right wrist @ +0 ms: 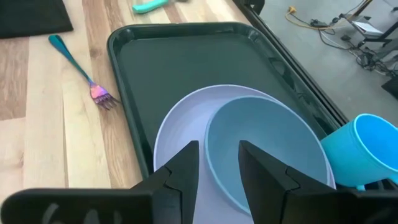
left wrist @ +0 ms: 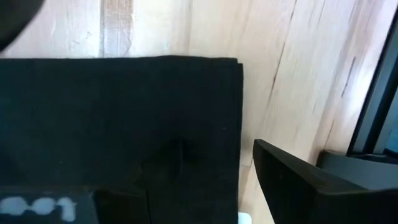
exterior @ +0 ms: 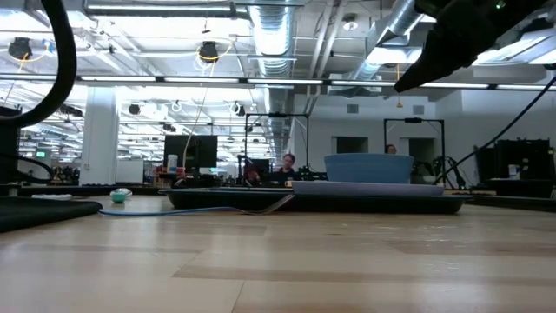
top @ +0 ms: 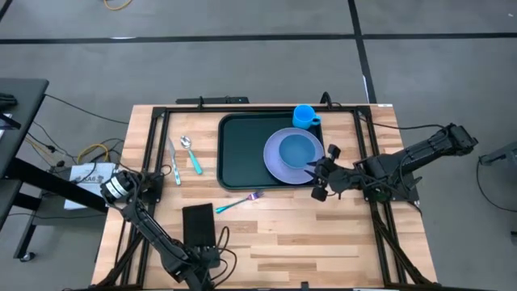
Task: Set up tray
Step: Put the black napkin on the black serving tray
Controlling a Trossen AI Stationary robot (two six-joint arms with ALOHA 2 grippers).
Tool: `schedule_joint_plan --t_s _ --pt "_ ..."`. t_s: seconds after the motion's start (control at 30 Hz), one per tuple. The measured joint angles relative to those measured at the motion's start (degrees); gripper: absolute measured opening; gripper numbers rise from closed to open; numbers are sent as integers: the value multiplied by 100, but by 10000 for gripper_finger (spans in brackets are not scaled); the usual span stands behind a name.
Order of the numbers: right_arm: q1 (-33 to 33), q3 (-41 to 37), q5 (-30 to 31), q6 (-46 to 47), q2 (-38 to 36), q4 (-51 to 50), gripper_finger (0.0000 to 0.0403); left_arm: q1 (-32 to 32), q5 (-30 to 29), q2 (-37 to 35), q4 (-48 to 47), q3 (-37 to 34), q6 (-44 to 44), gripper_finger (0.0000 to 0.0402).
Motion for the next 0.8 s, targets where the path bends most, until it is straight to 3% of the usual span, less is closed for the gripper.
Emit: schedule_joint_plan --t_s 0.27,0.4,0.57,0.8 --pt "-7 0 -13 -92 0 33 107 7 -31 8 -501 -7 55 175" --pt "-7 0 -17 -92 0 33 107 116 -49 8 -552 -12 192 121" --pt "-7 0 -20 -92 0 33 107 252 -49 8 -601 -22 270 23" --pt "-7 0 -20 -92 0 35 107 281 -74 18 -648 48 181 6"
